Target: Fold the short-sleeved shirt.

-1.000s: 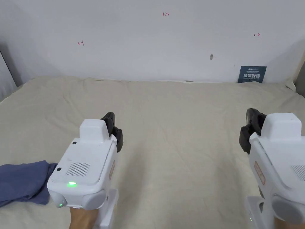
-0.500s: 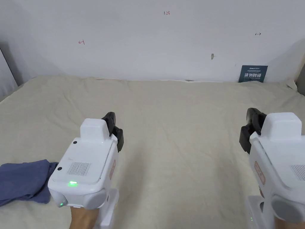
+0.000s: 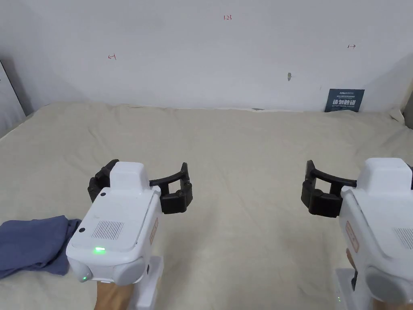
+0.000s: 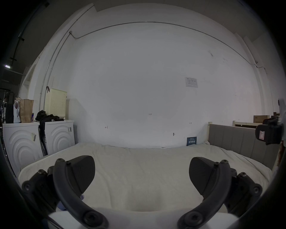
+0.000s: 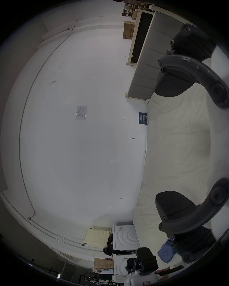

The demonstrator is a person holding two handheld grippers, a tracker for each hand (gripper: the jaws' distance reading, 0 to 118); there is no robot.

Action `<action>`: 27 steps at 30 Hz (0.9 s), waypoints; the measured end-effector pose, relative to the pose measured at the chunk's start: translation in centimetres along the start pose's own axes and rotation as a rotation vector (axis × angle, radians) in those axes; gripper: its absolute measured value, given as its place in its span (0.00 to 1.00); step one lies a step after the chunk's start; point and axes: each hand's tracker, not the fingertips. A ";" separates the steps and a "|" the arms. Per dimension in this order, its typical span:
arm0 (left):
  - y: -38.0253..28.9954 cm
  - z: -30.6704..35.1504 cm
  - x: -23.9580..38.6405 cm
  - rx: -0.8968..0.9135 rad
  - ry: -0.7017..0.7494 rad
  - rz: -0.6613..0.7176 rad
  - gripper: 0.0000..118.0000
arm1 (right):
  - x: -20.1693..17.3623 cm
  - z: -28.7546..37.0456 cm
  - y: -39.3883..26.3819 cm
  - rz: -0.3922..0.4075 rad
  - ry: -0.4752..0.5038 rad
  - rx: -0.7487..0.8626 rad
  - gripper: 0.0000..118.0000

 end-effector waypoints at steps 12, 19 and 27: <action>0.1 0.4 -0.1 0.008 0.006 -0.006 1.00 | 0.1 0.0 0.2 -0.004 0.003 -0.002 1.00; 0.2 0.5 -0.2 0.012 0.009 0.004 1.00 | 0.0 0.1 0.2 -0.006 0.004 -0.001 1.00; 0.2 0.6 -0.2 0.011 0.007 0.002 1.00 | -0.1 0.1 0.2 -0.009 0.006 0.000 1.00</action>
